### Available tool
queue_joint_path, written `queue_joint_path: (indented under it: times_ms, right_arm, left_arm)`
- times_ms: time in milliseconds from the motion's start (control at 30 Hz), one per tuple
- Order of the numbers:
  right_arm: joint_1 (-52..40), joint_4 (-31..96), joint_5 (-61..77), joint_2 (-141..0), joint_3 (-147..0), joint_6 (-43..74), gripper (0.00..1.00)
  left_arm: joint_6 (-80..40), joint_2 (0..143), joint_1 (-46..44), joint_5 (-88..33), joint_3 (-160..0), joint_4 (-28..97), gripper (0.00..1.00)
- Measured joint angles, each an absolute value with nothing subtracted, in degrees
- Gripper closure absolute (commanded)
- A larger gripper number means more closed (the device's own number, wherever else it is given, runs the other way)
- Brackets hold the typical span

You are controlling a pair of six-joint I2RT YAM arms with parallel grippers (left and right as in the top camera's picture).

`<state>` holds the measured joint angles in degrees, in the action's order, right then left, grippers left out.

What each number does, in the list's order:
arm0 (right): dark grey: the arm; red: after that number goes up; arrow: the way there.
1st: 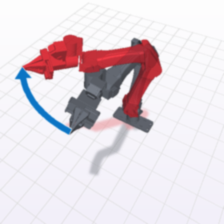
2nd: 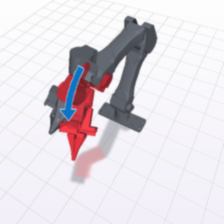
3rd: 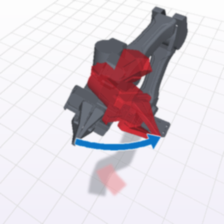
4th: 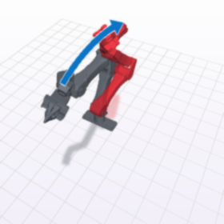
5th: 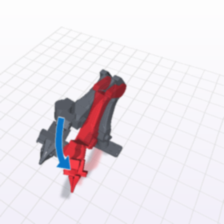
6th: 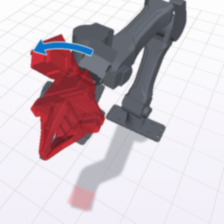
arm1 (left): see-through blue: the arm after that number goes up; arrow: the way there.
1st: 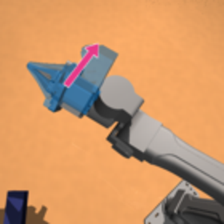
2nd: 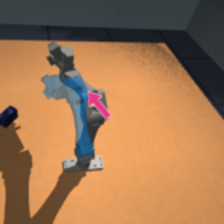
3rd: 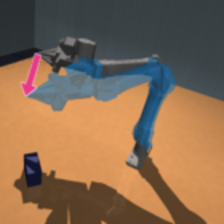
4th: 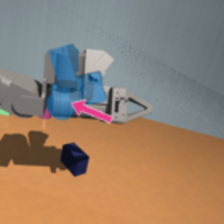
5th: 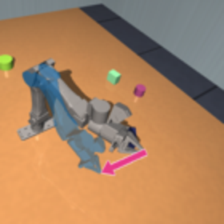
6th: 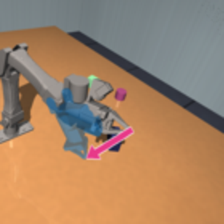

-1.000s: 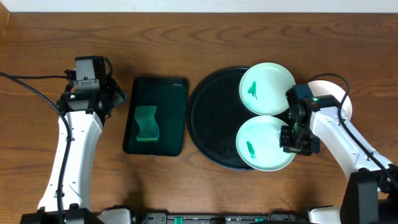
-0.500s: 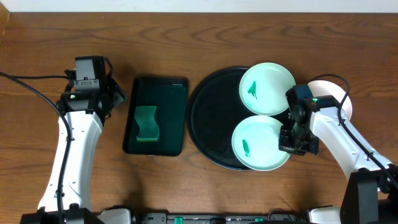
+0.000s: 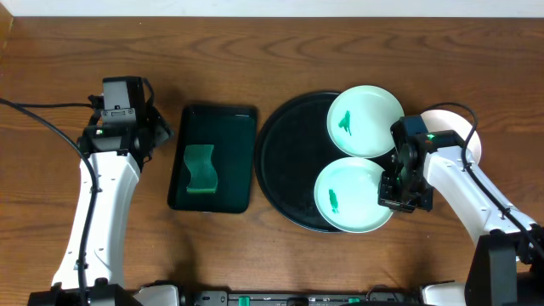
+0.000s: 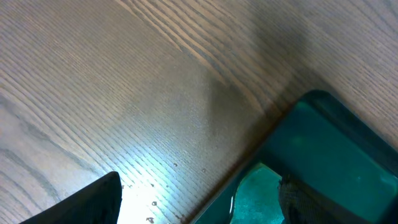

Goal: Clean dirty plates on tray and stack at the side
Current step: 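Drag the lower plate left across the black tray with right gripper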

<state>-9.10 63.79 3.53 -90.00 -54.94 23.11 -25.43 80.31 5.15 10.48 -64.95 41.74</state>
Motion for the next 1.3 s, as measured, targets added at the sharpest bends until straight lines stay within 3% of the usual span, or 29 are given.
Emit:
queue_joint_path:
  times_ms: [1067, 1200, 1300]
  right_arm:
    - [-15.0, 62.8, 13.5, -90.0, -54.9, 23.1, 0.99]
    - [-15.0, 60.2, 13.4, -90.0, -54.9, 22.6, 0.75]
    - [-14.7, 59.4, 13.0, -90.0, -54.9, 21.3, 0.65]
  left_arm:
    - [-25.4, 80.3, 5.2, 10.5, -64.9, 41.7, 0.20]
    - [-25.4, 80.3, 5.1, 10.5, -64.9, 41.7, 0.19]
    - [-25.4, 80.3, 5.1, 10.5, -64.9, 41.7, 0.20]
